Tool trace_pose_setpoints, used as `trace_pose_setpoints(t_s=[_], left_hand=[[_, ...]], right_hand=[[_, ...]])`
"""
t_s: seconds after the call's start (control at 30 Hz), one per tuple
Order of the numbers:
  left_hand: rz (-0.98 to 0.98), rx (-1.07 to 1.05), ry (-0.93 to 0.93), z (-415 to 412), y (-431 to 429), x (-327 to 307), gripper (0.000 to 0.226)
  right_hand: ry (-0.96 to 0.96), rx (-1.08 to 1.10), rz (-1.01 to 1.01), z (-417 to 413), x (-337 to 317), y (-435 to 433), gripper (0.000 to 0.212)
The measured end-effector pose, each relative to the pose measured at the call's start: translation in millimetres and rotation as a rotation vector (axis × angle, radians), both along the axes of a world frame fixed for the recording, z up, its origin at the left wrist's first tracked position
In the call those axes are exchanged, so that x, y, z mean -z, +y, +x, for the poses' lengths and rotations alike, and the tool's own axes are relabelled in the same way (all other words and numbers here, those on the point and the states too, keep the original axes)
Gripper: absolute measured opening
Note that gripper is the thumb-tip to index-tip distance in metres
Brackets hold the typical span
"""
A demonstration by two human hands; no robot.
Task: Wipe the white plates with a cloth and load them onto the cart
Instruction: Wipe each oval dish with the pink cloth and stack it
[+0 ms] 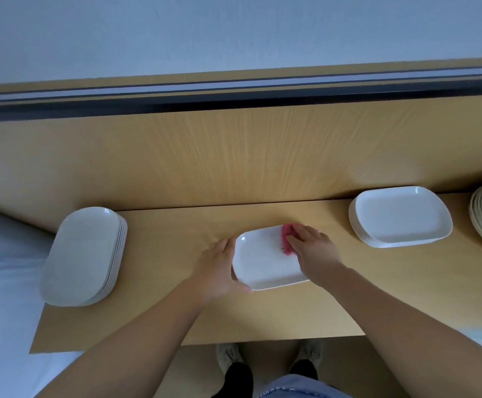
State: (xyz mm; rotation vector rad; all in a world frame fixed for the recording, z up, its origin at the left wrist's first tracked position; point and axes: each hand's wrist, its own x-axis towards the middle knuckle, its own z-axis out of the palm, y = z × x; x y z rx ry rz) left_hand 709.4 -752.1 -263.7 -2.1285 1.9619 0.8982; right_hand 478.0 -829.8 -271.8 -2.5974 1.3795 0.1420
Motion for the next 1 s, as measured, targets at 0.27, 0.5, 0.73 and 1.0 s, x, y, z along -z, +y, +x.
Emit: trace_pose_setpoints(t_s=[0.27,0.5,0.73,1.0], left_hand=[[-0.034,0.011,-0.021,2.7,-2.6,8.3,0.122],[-0.057,-0.001,0.011,5.4,-2.0,8.5,0.121],[-0.082,-0.035,0.054,4.3,-1.0,7.1,0.119],[-0.107,-0.056,0.089,4.0,-1.9,5.5,0.116]], right_hand=[[0.161,0.128,0.196,35.7,15.8,11.6,0.077],[0.153,0.047,0.219,42.5,14.4,17.6,0.066],[0.194,-0.101,0.253,52.4,3.6,15.9,0.063],[0.167,-0.291,0.298,61.4,1.7,16.5,0.075]])
